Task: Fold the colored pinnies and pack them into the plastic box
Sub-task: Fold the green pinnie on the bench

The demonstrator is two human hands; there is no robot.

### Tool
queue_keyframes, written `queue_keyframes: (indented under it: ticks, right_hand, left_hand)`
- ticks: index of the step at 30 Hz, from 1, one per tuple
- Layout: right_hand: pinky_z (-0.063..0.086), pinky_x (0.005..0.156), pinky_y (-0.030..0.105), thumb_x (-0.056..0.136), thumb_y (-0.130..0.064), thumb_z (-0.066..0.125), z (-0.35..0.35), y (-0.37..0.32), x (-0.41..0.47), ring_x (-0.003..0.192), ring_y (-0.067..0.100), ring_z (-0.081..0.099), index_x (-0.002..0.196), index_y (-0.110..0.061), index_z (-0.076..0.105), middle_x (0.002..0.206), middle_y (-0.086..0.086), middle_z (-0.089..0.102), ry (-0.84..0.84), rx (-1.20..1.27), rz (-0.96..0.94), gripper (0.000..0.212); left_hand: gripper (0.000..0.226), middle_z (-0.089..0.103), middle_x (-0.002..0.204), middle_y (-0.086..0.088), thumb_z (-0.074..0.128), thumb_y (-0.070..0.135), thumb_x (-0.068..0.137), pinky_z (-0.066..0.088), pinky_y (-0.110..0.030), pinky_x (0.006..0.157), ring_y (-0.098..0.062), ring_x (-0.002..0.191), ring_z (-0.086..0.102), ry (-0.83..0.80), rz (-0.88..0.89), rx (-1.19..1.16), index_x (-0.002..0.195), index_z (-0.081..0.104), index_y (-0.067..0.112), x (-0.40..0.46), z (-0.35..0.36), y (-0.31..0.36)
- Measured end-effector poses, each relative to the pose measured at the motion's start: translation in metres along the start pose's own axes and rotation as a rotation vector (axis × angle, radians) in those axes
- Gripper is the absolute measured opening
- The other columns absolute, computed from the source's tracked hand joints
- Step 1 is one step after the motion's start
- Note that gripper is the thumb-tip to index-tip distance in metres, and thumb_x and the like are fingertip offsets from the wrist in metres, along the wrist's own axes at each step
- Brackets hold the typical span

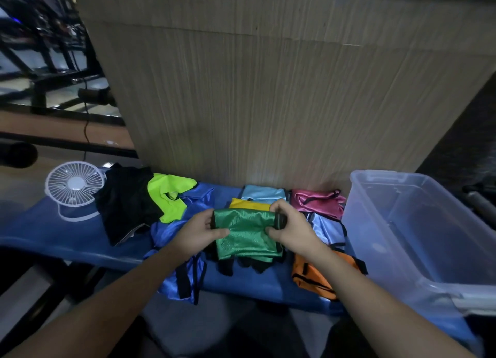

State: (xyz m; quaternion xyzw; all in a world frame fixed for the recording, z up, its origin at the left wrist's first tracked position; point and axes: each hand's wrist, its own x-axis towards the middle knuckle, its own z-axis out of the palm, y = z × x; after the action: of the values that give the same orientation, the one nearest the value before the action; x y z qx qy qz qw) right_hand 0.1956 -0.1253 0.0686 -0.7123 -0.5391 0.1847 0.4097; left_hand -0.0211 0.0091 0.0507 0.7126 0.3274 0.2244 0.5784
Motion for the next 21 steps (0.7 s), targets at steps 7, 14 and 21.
queue_keyframes:
  ticks: [7,14,21]
  right_hand:
    - [0.039,0.058,0.026,0.079,0.003,0.07,-0.013,-0.02,0.001,0.063,0.007,0.041,0.103,-0.025,0.049,0.078,-0.007,0.044,0.186,0.261,-0.057,0.043]
    - [0.038,0.078,0.03,0.082,-0.001,0.065,-0.021,-0.004,0.048,0.083,0.013,0.047,0.083,-0.035,0.052,0.089,-0.006,0.052,0.321,0.163,-0.032,0.036]
    - [0.038,0.072,0.012,0.071,-0.024,0.083,-0.036,0.025,0.1,0.093,0.012,0.052,0.095,-0.034,0.059,0.116,0.01,0.052,0.273,0.146,0.215,0.036]
  left_hand:
    - [0.036,0.075,0.106,0.004,0.073,0.02,0.09,0.055,-0.026,0.072,-0.016,0.094,0.073,0.054,0.104,0.005,0.117,0.051,0.027,0.001,-0.007,0.031]
    - [0.02,0.064,0.093,0.01,0.07,0.022,0.093,0.044,-0.024,0.082,-0.002,0.089,0.061,0.114,0.242,0.142,0.103,0.055,0.029,0.046,0.0,0.058]
    - [0.046,0.064,0.13,0.007,0.085,0.031,0.074,0.046,-0.033,0.107,-0.011,0.118,0.063,-0.102,0.066,0.0,0.116,0.069,0.035,0.123,0.009,0.053]
